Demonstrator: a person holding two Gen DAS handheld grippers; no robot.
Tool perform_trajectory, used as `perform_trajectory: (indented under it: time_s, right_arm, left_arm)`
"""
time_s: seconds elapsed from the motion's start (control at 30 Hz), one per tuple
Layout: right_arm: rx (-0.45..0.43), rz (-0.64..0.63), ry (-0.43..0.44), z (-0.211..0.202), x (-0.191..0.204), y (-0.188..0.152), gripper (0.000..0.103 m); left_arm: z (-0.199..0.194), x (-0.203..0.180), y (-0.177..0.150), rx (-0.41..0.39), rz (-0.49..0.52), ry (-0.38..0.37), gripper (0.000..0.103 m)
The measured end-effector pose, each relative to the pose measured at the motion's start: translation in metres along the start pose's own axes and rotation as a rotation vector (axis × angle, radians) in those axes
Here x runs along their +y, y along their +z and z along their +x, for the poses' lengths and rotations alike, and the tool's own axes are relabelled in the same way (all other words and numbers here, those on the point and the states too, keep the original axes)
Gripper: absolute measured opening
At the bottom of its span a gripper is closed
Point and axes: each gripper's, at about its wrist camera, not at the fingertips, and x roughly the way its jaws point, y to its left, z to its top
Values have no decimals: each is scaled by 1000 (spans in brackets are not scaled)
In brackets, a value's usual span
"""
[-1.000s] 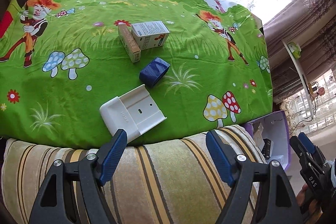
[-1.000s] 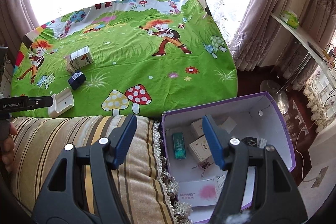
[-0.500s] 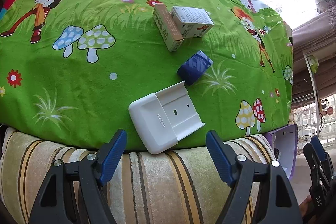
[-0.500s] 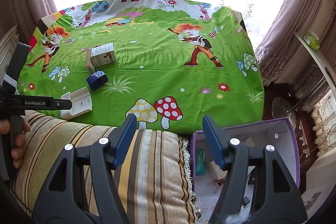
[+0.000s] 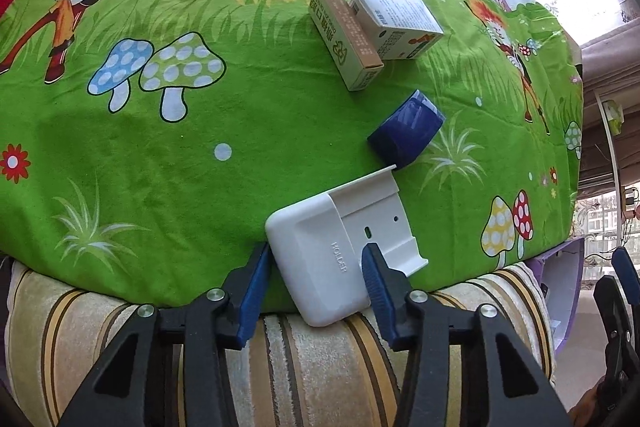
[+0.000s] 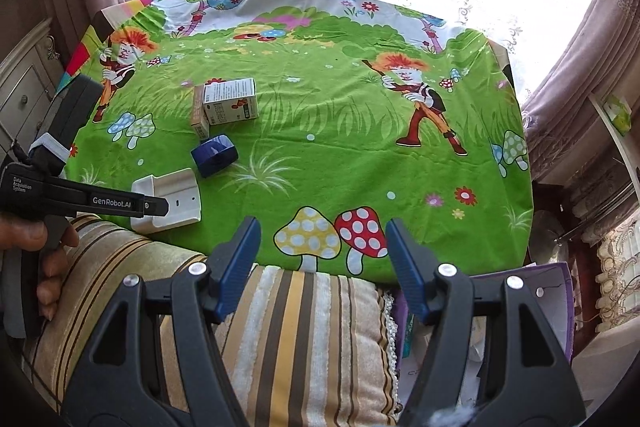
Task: Organize rigid objects
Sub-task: 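Grasp the white plastic tray by its rim with the left tool, then grasp the dark blue box with right tool while left tool holds the tray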
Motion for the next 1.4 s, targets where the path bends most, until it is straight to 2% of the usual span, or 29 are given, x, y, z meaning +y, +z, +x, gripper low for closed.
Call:
perform_trajectory:
  time_s: [0.07, 0.27, 0.63, 0.93, 1.4]
  right_arm:
    - [3, -14, 6, 3, 5, 3, 68]
    - [34, -37, 43, 19, 18, 14, 68]
    - [82, -113, 97, 57, 53, 32, 69]
    - [128, -253, 125, 95, 84, 45, 71]
    - [178, -347, 182, 145, 111, 61, 71]
  left_arm:
    - [1, -1, 2, 0, 11, -3, 40]
    - [-3, 3, 15, -31, 28, 6, 40]
    - [-18, 30, 28, -111, -26, 3, 40]
    - [-24, 54, 34, -164, -76, 6, 40]
    - [-27, 62, 42, -217, -97, 27, 40]
